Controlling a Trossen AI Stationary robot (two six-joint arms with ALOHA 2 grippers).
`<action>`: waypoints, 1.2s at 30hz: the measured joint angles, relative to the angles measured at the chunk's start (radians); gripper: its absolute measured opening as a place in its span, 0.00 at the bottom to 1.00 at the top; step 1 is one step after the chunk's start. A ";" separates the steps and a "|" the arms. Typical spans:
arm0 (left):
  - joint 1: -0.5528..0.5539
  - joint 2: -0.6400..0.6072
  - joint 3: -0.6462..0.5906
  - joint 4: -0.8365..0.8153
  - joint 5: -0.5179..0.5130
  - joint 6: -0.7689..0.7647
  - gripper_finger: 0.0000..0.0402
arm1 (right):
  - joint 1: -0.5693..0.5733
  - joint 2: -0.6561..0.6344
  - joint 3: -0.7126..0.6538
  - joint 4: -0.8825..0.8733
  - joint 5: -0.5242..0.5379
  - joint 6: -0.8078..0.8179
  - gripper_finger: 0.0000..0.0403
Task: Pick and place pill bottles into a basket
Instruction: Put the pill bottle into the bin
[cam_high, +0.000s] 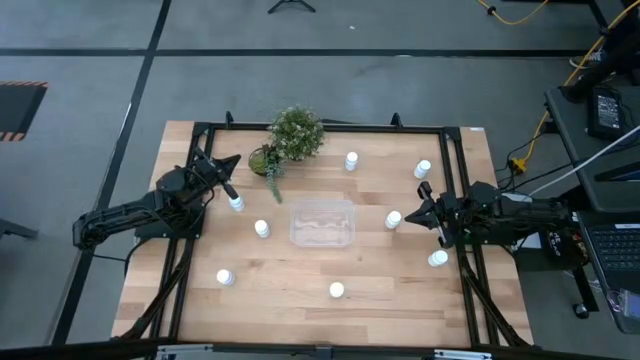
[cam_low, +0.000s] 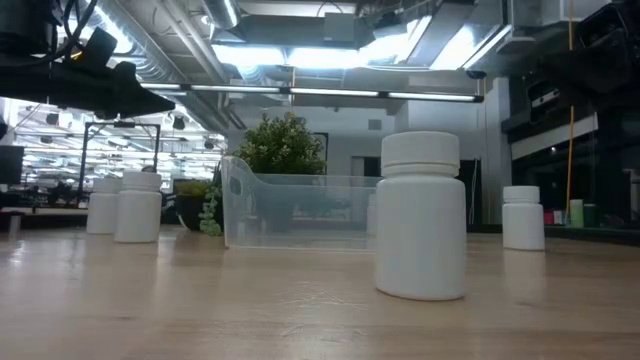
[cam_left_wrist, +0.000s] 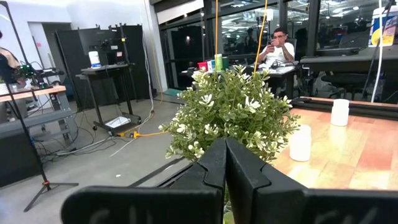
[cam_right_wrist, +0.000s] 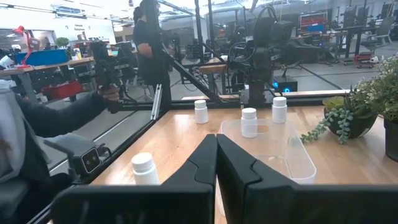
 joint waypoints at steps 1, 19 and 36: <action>0.000 0.000 0.000 0.000 0.000 0.000 0.00 | 0.000 0.000 0.000 0.000 0.000 0.000 0.03; 0.000 0.000 0.016 -0.015 0.485 -0.087 0.00 | 0.000 0.003 0.000 -0.033 0.289 -0.030 0.03; 0.000 0.118 0.037 -0.012 0.438 -0.134 0.00 | 0.000 0.003 0.000 0.007 0.354 -0.025 0.03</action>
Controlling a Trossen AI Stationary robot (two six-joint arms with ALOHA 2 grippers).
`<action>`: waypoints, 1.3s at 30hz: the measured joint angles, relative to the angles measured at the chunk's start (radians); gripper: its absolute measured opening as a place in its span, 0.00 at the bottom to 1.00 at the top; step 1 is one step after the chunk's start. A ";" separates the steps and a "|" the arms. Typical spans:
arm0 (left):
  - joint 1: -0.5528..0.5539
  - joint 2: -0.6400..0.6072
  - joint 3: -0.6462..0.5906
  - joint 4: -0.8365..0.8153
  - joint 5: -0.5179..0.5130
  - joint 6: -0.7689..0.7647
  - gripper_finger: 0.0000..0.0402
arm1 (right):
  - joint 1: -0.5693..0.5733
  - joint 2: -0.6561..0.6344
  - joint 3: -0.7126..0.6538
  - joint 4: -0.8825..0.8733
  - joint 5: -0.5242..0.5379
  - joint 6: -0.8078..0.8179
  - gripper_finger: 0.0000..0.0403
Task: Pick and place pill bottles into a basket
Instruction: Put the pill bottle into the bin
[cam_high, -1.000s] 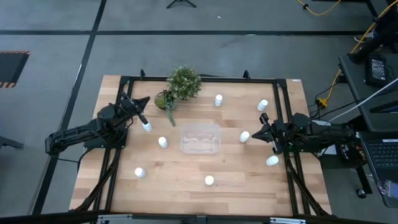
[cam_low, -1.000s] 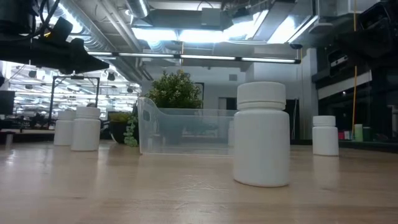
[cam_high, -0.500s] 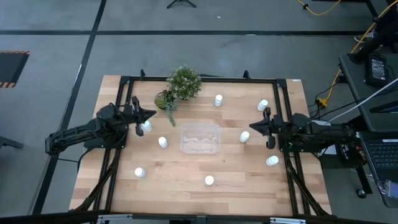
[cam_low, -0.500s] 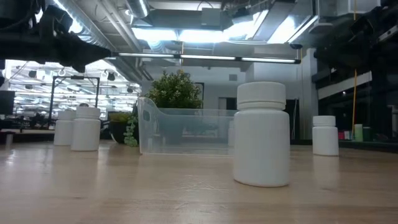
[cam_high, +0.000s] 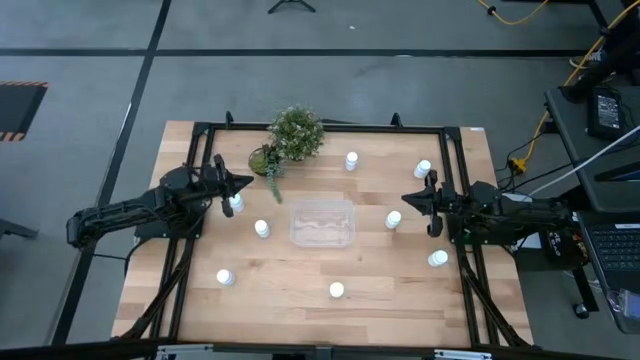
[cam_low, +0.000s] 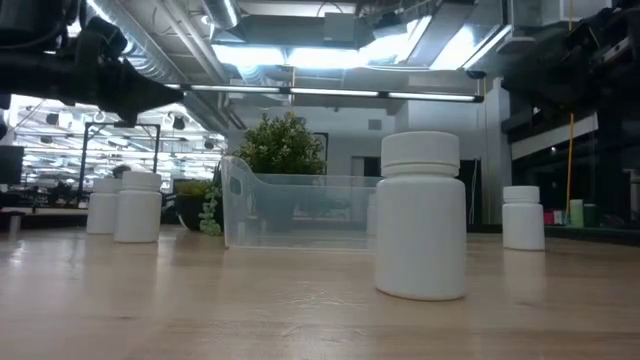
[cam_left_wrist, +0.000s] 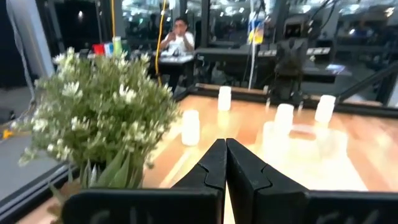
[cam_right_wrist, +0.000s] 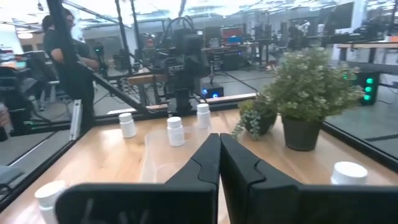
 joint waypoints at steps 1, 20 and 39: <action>0.000 0.019 0.000 0.012 -0.001 0.000 0.00 | 0.000 0.000 0.000 -0.003 0.004 0.000 0.03; 0.001 0.517 0.281 0.010 -0.047 0.167 0.00 | -0.011 0.161 0.125 -0.043 0.122 -0.007 0.03; -0.047 0.524 0.316 -0.010 -0.023 0.221 0.29 | -0.019 0.217 0.155 0.014 0.122 -0.133 0.03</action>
